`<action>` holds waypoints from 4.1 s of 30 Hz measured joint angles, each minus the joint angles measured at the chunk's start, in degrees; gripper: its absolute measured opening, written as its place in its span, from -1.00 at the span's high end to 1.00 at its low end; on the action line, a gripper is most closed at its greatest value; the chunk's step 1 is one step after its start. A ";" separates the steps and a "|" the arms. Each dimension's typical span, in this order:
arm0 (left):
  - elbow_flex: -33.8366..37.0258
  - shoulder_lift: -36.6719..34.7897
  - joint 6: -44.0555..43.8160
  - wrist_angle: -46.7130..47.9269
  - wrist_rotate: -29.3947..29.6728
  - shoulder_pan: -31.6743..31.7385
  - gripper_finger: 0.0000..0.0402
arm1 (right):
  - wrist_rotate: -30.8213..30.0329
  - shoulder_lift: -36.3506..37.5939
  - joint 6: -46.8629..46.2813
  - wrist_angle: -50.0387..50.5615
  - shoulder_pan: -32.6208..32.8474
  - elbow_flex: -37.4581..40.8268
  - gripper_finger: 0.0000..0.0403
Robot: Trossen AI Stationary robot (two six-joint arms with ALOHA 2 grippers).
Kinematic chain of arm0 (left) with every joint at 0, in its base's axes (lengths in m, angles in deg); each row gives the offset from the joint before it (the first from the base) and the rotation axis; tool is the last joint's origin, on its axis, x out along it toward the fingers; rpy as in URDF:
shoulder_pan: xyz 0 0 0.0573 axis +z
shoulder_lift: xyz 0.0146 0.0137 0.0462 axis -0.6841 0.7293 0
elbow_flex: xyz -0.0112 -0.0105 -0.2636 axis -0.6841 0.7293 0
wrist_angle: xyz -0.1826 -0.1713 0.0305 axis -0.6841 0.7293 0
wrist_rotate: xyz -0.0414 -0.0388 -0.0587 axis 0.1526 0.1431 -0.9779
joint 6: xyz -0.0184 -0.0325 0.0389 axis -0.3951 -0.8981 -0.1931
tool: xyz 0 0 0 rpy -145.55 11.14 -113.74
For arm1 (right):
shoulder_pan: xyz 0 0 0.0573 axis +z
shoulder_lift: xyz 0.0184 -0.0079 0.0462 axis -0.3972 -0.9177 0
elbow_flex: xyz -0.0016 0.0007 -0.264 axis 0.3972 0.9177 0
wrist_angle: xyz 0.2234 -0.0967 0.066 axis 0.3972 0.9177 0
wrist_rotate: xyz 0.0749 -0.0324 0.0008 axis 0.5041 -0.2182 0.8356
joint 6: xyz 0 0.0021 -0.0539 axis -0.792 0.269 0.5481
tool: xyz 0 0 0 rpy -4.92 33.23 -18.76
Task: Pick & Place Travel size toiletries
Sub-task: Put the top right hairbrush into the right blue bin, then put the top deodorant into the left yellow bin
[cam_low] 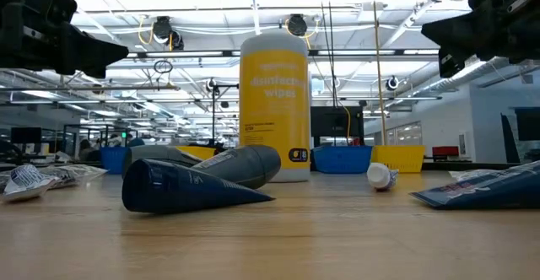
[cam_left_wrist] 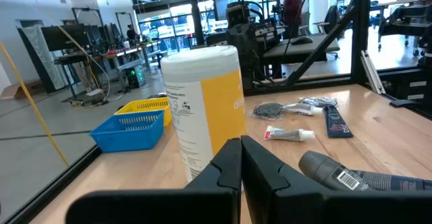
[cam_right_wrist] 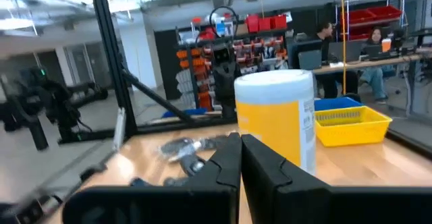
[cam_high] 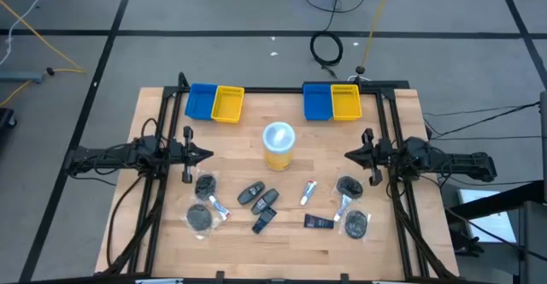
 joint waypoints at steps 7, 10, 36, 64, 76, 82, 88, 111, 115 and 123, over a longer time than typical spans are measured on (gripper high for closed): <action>0.00 0.00 -0.01 0.00 0.02 0.00 0.96 | -5.98 -0.41 0.90 -7.06 0.02 0.00 0.98; -0.01 0.00 -0.01 -0.03 0.02 -0.01 0.96 | -5.87 -2.32 3.28 -9.56 0.04 -0.01 0.98; -0.01 0.00 0.02 -0.24 0.55 0.00 0.96 | 5.19 -67.16 -9.97 49.84 0.02 -38.42 -0.13; -0.01 0.00 -0.66 -0.26 0.61 0.01 0.96 | -3.45 -71.75 -7.79 33.35 2.38 -31.53 0.96; -0.01 0.00 -3.46 -0.26 0.57 -0.01 0.96 | -33.39 -71.76 0.56 24.63 -4.45 -39.00 0.98; -0.01 0.00 -3.46 -0.24 0.55 -0.01 0.96 | -35.44 -71.76 17.03 6.54 -15.39 -39.70 0.99; -0.01 0.00 -3.44 -0.23 0.55 0.01 0.96 | -25.78 -75.29 22.90 -5.08 -28.98 -39.76 0.98; -0.01 -0.02 -3.95 -0.25 0.87 -0.01 0.96 | -21.29 -88.15 22.23 -4.24 -36.83 -45.09 0.66; -0.01 -0.01 -5.48 -0.30 0.93 -0.01 0.96 | -19.07 -88.14 20.28 -3.68 -37.18 -45.07 0.39; -0.01 -0.02 -11.20 -0.53 1.03 0.00 0.96 | -26.93 -86.51 21.33 -6.26 -36.76 -45.05 0.07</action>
